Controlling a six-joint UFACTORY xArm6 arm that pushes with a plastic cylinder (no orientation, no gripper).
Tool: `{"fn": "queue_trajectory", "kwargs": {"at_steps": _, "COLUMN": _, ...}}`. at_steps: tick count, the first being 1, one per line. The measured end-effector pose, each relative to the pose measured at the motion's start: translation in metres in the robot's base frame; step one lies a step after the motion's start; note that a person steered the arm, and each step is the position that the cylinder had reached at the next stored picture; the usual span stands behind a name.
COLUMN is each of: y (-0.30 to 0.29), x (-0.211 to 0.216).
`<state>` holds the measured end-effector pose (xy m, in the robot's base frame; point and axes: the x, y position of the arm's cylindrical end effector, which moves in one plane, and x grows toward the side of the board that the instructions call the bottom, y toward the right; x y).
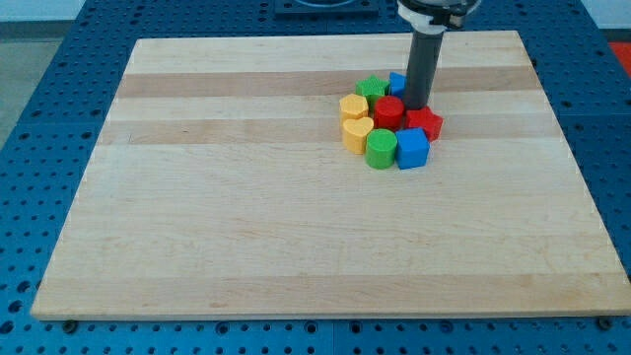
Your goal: Nudge the blue triangle down
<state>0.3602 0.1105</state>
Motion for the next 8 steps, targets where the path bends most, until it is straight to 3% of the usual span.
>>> {"fn": "queue_trajectory", "kwargs": {"at_steps": 4, "y": 0.027, "x": -0.002}}
{"fn": "queue_trajectory", "kwargs": {"at_steps": 7, "y": 0.040, "x": -0.068}}
{"fn": "queue_trajectory", "kwargs": {"at_steps": 8, "y": 0.025, "x": -0.072}}
